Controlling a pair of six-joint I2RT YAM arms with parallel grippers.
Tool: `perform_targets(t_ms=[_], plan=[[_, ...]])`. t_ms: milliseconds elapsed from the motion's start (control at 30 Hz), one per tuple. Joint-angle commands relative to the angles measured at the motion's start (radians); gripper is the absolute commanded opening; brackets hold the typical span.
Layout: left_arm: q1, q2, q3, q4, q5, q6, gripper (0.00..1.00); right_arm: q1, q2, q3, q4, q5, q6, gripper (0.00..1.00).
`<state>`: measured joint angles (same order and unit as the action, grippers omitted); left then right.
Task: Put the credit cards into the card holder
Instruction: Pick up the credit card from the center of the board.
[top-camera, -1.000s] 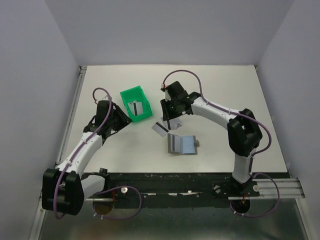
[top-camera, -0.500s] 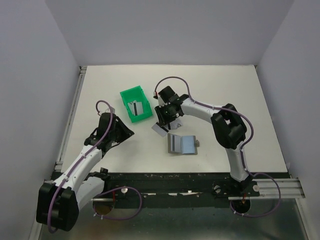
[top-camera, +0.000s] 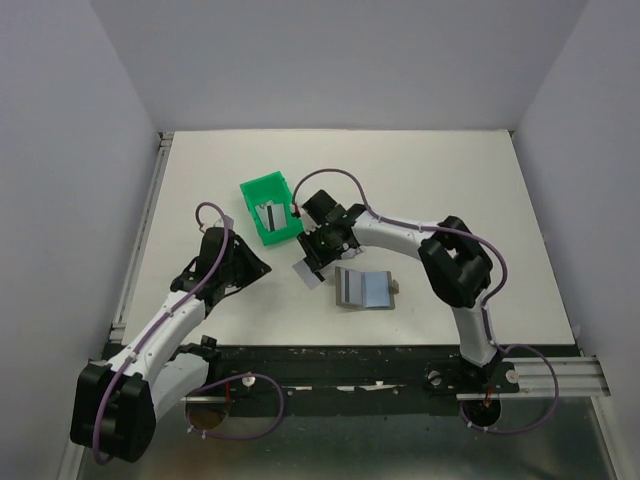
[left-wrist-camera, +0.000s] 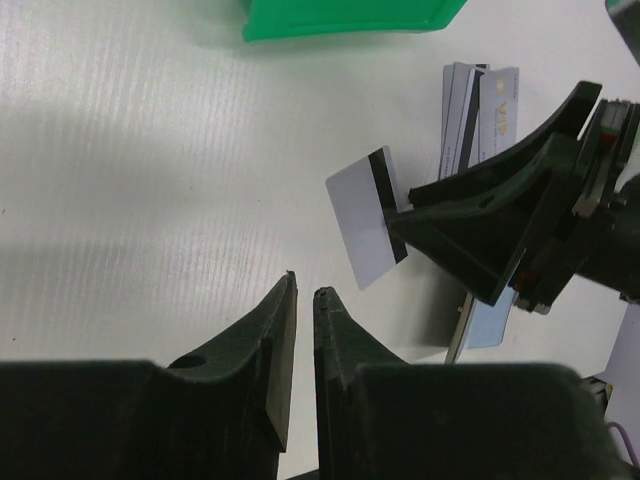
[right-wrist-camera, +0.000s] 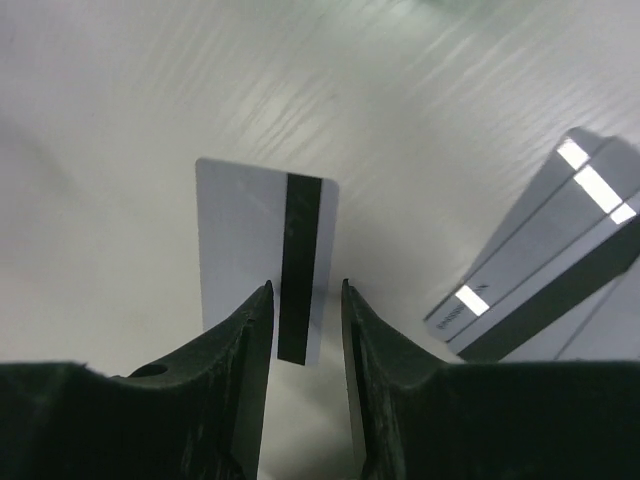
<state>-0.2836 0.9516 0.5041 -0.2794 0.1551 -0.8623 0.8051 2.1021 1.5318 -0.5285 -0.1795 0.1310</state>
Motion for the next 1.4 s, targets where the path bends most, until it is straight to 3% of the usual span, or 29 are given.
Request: perform_targets(t_ms=[0,267,467,633,900,1200,1367], plan=[[-0.003,-0.001,-0.029,0.016,0.012,-0.012,0.24,0.065,-0.013,-0.116,-0.021,-0.044,-0.005,0.41],[-0.009,0.021,-0.052,0.060,0.014,-0.007,0.25,0.187,-0.120,-0.304,0.065,-0.063,0.070,0.42],[-0.043,0.142,0.022,0.134,0.000,0.034,0.27,0.190,-0.462,-0.498,0.215,0.055,0.219,0.41],[-0.143,0.300,0.167,0.152,-0.052,0.097,0.37,0.190,-0.715,-0.492,0.213,0.118,0.255,0.42],[-0.262,0.533,0.346,0.109,-0.176,0.141,0.47,0.190,-0.870,-0.499,0.154,0.147,0.274,0.42],[-0.353,0.717,0.459,0.063,-0.288,0.203,0.47,0.189,-1.030,-0.660,0.139,0.218,0.346,0.42],[-0.358,0.765,0.488,0.059,-0.321,0.221,0.39,0.187,-1.080,-0.716,0.131,0.224,0.369,0.42]])
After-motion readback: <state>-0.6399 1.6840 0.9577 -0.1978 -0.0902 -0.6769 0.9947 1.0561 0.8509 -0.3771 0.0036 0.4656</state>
